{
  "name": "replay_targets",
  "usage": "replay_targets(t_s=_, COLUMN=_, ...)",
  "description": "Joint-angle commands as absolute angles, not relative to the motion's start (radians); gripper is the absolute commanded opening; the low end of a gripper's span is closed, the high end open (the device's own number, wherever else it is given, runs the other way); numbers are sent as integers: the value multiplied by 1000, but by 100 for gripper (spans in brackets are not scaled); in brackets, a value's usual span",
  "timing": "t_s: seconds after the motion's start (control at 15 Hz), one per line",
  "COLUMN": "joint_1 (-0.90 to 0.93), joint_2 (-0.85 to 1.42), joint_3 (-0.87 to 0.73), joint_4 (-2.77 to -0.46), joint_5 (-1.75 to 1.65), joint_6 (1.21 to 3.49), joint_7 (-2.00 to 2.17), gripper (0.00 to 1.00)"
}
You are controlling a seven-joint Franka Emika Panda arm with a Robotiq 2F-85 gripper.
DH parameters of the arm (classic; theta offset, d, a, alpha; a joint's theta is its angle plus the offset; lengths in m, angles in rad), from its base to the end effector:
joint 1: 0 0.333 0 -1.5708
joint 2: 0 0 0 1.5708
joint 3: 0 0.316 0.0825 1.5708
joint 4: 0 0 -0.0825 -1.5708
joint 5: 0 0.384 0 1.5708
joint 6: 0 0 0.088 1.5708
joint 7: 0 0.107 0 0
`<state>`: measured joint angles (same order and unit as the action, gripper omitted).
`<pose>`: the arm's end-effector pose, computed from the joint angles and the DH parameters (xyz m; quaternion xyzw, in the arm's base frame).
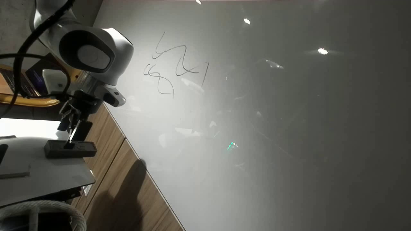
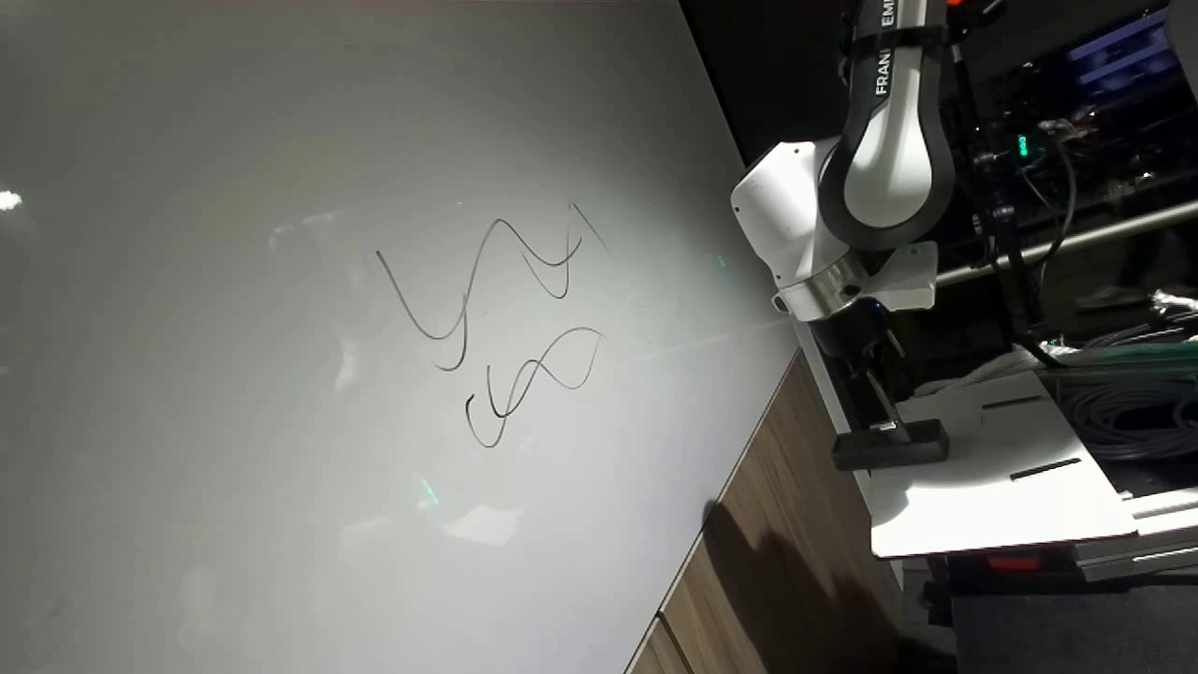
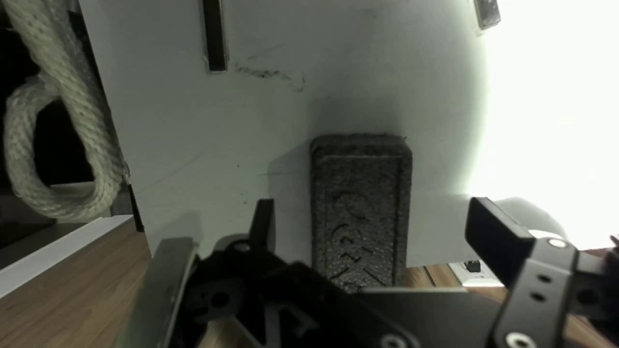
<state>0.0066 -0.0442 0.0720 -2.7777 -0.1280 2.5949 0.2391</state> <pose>0.3675 0.0310 0.2144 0.9968 -0.0233 -0.0635 0.0415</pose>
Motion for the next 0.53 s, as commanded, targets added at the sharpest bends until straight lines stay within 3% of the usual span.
replay_targets(t_s=0.0, joint_1=3, joint_2=-18, joint_3=48, joint_4=-2777, joint_5=-136, joint_6=2644, joint_7=212, gripper=100)
replay_targets(t_s=0.47, joint_1=9, joint_2=21, joint_3=37, joint_4=-2777, joint_5=-133, joint_6=2684, joint_7=194, gripper=100)
